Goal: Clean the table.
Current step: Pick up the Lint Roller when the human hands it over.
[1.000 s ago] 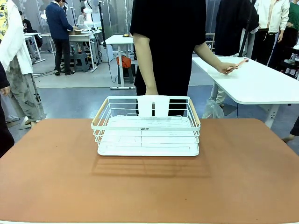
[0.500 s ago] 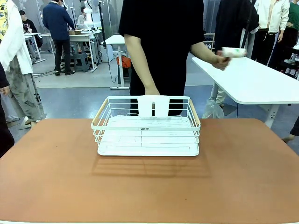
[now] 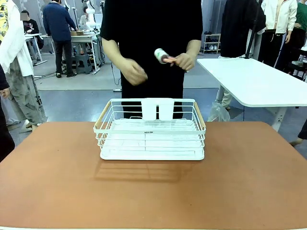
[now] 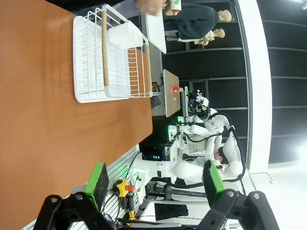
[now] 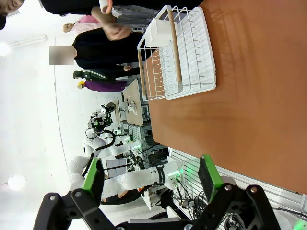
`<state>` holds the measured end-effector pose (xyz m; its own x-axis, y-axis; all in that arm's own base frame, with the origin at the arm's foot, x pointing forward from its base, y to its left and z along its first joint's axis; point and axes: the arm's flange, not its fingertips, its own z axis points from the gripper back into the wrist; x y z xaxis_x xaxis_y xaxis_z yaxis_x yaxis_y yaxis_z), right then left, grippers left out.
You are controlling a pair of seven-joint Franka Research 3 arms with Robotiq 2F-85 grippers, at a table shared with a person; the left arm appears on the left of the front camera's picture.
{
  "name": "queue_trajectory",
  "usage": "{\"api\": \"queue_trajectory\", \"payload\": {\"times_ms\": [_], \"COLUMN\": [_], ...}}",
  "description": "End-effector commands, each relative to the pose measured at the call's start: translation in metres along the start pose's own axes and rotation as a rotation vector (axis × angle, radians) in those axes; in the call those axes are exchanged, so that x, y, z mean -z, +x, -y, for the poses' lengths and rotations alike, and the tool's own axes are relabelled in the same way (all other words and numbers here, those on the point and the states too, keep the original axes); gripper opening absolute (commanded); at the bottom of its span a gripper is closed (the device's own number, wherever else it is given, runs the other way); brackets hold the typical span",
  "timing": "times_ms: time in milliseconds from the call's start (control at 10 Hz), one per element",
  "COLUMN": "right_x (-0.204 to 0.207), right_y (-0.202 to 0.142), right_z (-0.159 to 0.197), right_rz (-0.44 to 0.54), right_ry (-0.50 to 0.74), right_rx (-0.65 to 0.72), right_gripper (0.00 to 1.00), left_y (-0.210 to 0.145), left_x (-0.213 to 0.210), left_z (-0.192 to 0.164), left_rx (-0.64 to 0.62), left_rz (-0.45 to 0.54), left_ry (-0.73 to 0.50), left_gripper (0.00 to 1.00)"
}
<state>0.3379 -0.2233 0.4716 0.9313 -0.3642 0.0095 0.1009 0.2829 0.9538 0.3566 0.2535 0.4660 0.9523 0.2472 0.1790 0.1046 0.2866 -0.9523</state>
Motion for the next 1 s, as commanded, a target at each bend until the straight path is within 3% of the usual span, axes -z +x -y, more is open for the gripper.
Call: {"api": "queue_trajectory", "payload": {"times_ms": [0,900], "right_x": [-0.0004,-0.0004], "right_y": [-0.0011,-0.0011], "right_z": [-0.0011,-0.0011], "right_rz": [-0.001,-0.001], "right_ry": [0.011,0.011], "right_rx": [-0.006,-0.006], "right_gripper": [1.0,1.0], "left_y": [-0.0025,-0.0025], "left_x": [-0.0026,-0.0026], "left_z": [0.0039,0.0039], "left_rx": [0.009,0.009], "left_rz": [-0.001,-0.001], "left_ry": [0.004,0.004], "left_gripper": [1.0,1.0]}}
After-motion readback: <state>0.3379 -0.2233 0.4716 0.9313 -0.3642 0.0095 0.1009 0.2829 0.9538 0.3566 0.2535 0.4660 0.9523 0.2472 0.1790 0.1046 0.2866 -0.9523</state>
